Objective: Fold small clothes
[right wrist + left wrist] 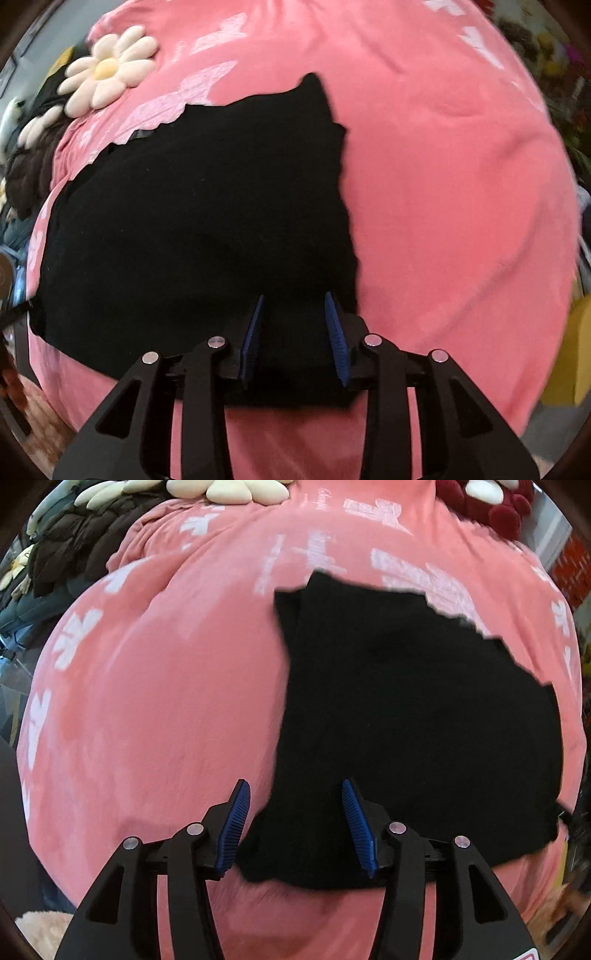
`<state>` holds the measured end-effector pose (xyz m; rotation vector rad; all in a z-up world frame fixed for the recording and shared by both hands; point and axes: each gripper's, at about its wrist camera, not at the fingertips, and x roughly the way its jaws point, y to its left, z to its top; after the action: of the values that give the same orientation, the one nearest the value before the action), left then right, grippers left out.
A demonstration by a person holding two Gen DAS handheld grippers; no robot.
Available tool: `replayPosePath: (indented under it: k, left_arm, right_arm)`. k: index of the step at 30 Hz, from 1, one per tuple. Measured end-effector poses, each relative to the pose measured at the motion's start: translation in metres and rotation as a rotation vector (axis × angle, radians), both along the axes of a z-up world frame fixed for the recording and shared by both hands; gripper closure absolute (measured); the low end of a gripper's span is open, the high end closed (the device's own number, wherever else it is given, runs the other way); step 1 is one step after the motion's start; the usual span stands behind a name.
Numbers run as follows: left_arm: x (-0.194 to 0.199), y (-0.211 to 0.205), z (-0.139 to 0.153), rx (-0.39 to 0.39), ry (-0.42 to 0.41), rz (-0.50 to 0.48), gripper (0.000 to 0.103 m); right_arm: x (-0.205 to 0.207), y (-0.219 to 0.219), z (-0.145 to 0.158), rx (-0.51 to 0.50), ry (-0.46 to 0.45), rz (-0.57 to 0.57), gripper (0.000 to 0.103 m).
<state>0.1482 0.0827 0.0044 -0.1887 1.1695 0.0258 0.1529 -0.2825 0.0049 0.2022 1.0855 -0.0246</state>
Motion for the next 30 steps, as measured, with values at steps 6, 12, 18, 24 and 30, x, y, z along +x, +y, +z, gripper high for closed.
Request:
replayPosePath:
  k: [6, 12, 18, 24, 30]
  left_arm:
    - [-0.022, 0.01, -0.004, 0.018, 0.01, 0.03, 0.044]
    - [-0.058, 0.0, 0.009, 0.055, -0.036, -0.018, 0.045]
    - [-0.088, -0.023, 0.009, 0.106, -0.068, -0.043, 0.045]
    - [-0.108, -0.044, 0.005, 0.092, -0.075, -0.069, 0.045]
    - [-0.12, -0.057, 0.004, 0.091, -0.093, -0.073, 0.044]
  right_arm:
    - [-0.014, 0.011, -0.029, -0.132, 0.092, 0.037, 0.039]
    - [-0.054, -0.001, 0.016, -0.003, -0.056, -0.045, 0.03]
    - [-0.089, 0.029, 0.022, -0.101, -0.113, 0.025, 0.014]
    - [-0.112, 0.069, 0.011, -0.152, -0.117, 0.075, 0.009]
    - [-0.127, 0.093, 0.01, -0.187, -0.131, 0.121, 0.009]
